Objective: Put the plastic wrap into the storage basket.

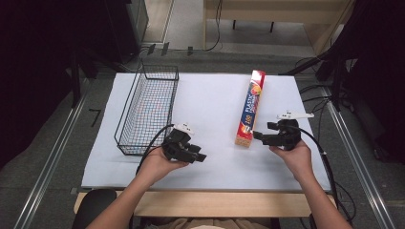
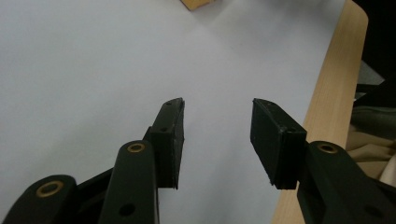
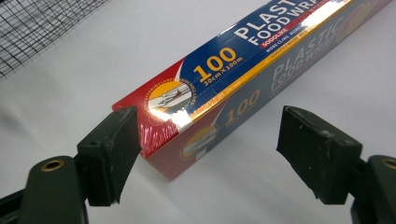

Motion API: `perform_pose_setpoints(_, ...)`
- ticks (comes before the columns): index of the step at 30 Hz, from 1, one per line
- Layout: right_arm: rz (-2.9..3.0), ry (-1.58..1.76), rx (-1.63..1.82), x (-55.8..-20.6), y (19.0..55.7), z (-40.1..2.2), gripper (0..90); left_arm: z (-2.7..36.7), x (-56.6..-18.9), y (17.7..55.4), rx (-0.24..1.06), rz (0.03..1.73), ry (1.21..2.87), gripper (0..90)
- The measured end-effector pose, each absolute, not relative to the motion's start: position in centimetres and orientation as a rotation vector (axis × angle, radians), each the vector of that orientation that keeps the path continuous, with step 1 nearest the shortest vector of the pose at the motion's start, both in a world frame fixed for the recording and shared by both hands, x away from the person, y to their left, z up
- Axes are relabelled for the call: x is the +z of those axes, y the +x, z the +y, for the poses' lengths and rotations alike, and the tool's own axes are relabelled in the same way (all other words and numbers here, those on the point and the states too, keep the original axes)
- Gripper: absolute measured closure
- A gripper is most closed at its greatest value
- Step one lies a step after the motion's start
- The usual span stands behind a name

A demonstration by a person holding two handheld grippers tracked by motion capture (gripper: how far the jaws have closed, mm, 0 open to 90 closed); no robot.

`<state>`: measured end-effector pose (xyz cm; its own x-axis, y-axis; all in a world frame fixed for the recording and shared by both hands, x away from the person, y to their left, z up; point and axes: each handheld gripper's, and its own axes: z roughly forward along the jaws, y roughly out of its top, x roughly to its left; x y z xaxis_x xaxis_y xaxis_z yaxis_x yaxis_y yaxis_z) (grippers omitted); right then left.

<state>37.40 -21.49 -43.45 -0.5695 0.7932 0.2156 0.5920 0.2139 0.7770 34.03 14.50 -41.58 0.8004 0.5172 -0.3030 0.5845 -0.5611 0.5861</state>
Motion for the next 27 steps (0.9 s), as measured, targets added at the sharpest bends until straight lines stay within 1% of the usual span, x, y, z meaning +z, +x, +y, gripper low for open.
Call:
perform_pose_setpoints(3, 2.259, 1.317, 1.281, -43.5, 37.2, -21.6, 21.8, 14.2, -41.5, 33.9, -0.086, 0.798, 2.312, 51.6)
perform_pose_setpoints(4, 2.256, 1.321, 1.281, -43.4, 37.1, -21.6, 21.8, 14.2, -41.5, 34.0, -0.091, 0.806, 2.309, 46.5)
perform_pose_setpoints(5, 2.256, 1.321, 1.281, -43.4, 37.1, -21.6, 21.8, 14.1, -41.5, 34.0, -0.096, 0.812, 2.306, 46.5)
perform_pose_setpoints(6, 2.257, 1.327, 1.283, -43.4, 37.1, -21.7, 22.2, 14.1, -41.4, 34.1, -0.115, 0.811, 2.306, 42.6)
perform_pose_setpoints(8, 2.260, 1.326, 1.279, -43.4, 37.0, -21.7, 23.5, 14.2, -41.1, 34.0, -0.139, 0.800, 2.295, 40.1)
perform_pose_setpoints(12, 2.283, 1.336, 1.272, -43.4, 37.0, -21.6, 28.4, 14.1, -40.6, 33.6, -0.111, 0.756, 2.293, 37.3)
perform_pose_setpoints(16, 2.284, 1.342, 1.280, -43.4, 36.8, -21.6, 29.3, 14.6, -40.7, 33.8, -0.071, 0.775, 2.284, 34.8)
perform_pose_setpoints(22, 2.288, 1.328, 1.264, -43.4, 36.7, -21.6, 30.7, 14.7, -40.7, 34.1, -0.059, 0.796, 2.283, 35.3)
perform_pose_setpoints(23, 2.292, 1.324, 1.259, -43.4, 36.5, -21.6, 32.5, 14.7, -40.7, 34.1, -0.059, 0.791, 2.274, 34.4)
perform_pose_setpoints(25, 2.298, 1.323, 1.256, -43.4, 36.5, -21.5, 32.6, 14.6, -40.5, 34.1, -0.054, 0.785, 2.265, 33.9)
perform_pose_setpoints(27, 2.319, 1.311, 1.246, -43.5, 36.3, -21.4, 34.9, 14.4, -40.5, 34.1, -0.047, 0.771, 2.261, 33.6)
